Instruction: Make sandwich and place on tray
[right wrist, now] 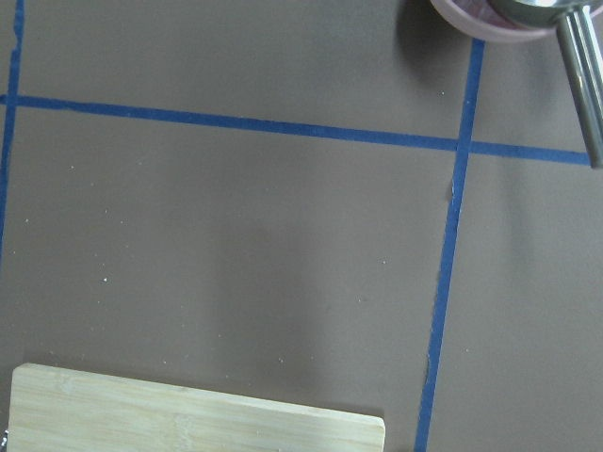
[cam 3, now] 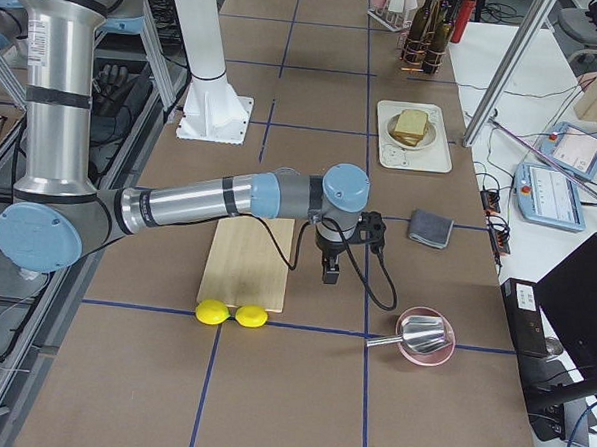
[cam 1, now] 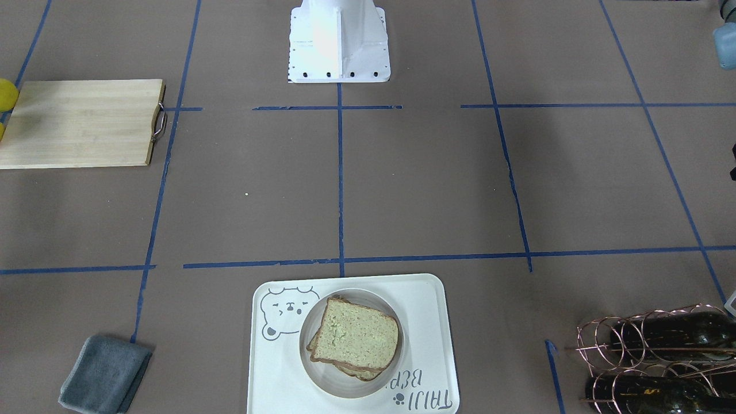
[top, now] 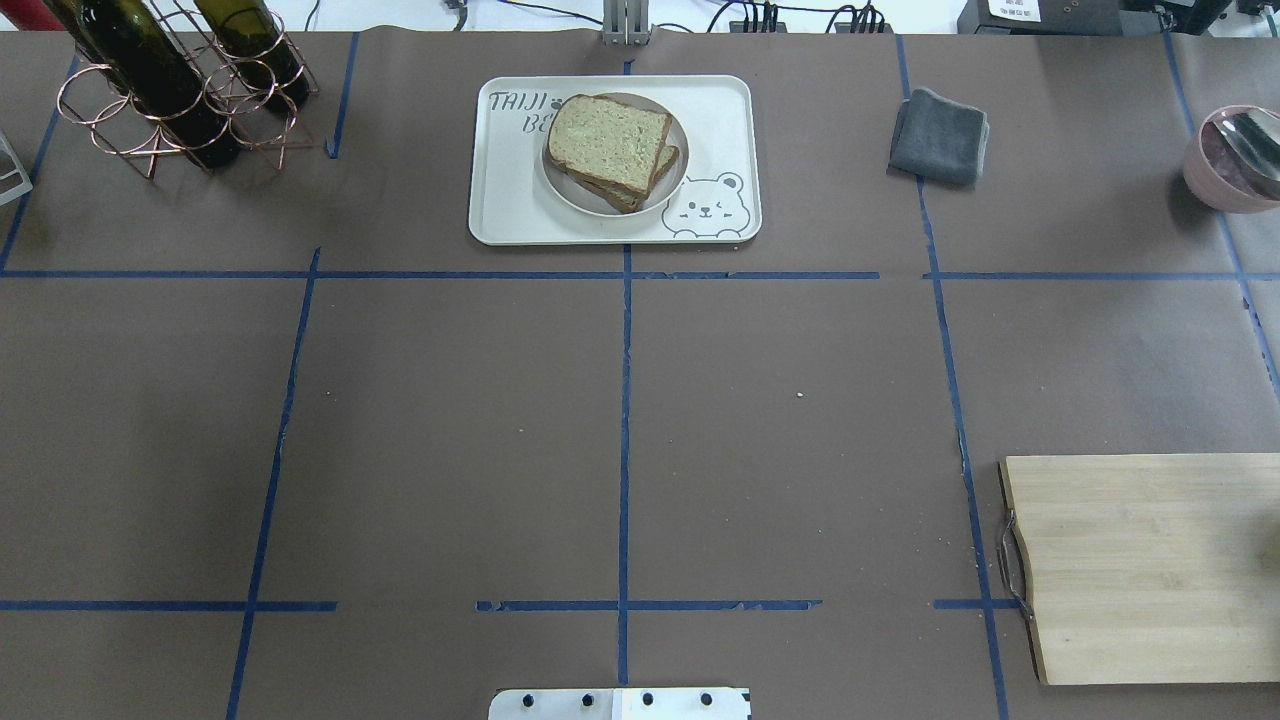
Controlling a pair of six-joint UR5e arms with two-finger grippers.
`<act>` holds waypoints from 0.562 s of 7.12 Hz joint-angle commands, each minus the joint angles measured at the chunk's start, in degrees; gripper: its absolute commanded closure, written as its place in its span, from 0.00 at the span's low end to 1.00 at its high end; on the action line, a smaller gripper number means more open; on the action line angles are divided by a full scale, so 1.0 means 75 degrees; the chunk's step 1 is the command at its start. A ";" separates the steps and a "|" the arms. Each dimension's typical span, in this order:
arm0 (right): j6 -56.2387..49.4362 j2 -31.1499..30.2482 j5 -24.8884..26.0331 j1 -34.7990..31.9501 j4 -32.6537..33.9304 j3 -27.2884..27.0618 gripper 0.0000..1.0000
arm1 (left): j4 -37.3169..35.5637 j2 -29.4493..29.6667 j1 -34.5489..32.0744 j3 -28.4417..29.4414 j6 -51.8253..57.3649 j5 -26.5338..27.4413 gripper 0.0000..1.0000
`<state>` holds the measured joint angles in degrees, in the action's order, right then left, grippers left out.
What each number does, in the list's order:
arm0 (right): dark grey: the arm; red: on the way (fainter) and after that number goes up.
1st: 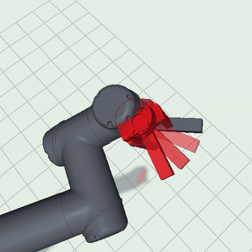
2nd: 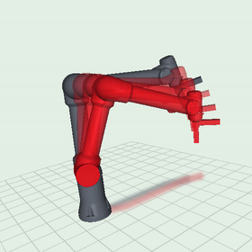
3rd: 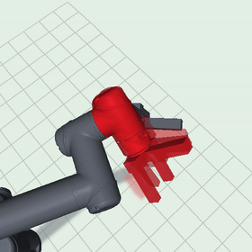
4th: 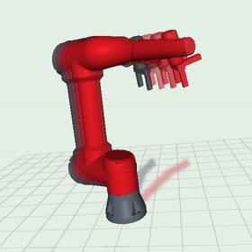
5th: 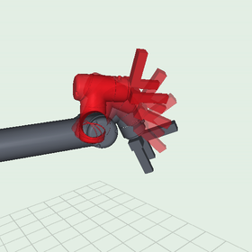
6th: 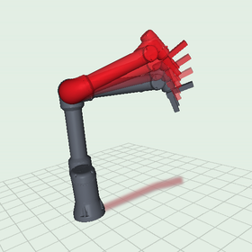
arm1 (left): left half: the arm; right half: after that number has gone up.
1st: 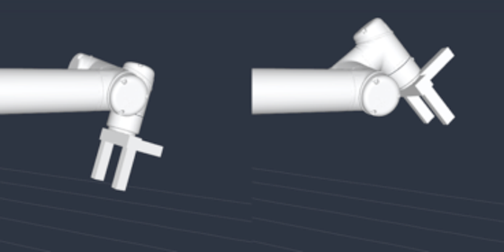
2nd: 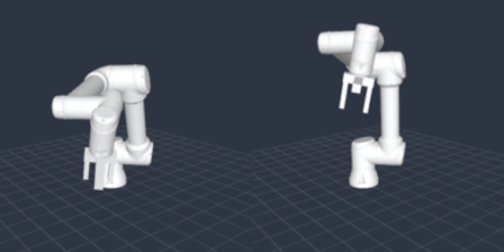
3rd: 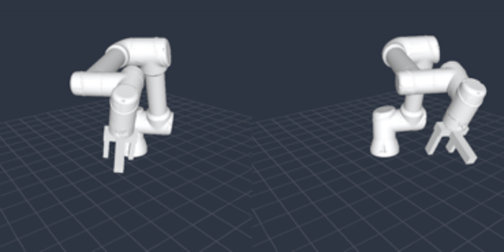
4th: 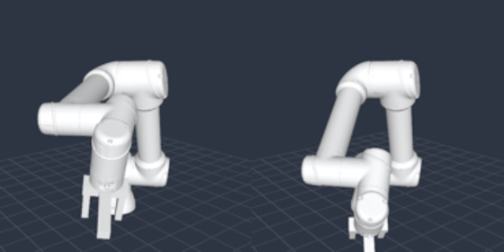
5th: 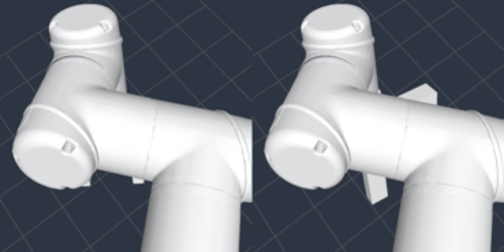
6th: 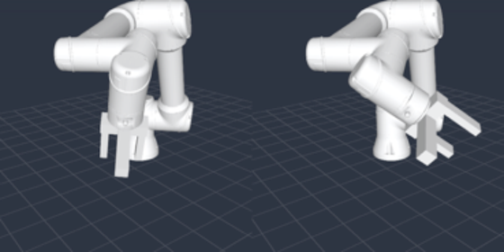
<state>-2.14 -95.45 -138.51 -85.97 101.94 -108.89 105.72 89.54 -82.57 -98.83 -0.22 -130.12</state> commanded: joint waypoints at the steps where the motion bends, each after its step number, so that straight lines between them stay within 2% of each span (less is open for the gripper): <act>1: 0.0004 -0.0281 -0.0058 0.0014 0.0060 -0.0200 0.00 | -0.0574 -0.0288 -0.0228 -0.0239 0.0509 -0.0891 0.00; 2: 0.0004 -0.0293 -0.0036 0.0037 0.0049 -0.0189 0.00 | -0.0538 -0.0604 -0.0252 -0.0414 0.0626 -0.0851 0.00; 4: 0.0027 -0.0363 -0.0070 0.0084 0.0002 -0.0154 0.00 | -0.0631 -0.0596 -0.0287 -0.0498 0.0674 -0.0827 0.00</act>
<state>-2.03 -97.76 -138.85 -85.62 102.16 -110.12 101.45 85.31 -84.52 -102.04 4.43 -136.21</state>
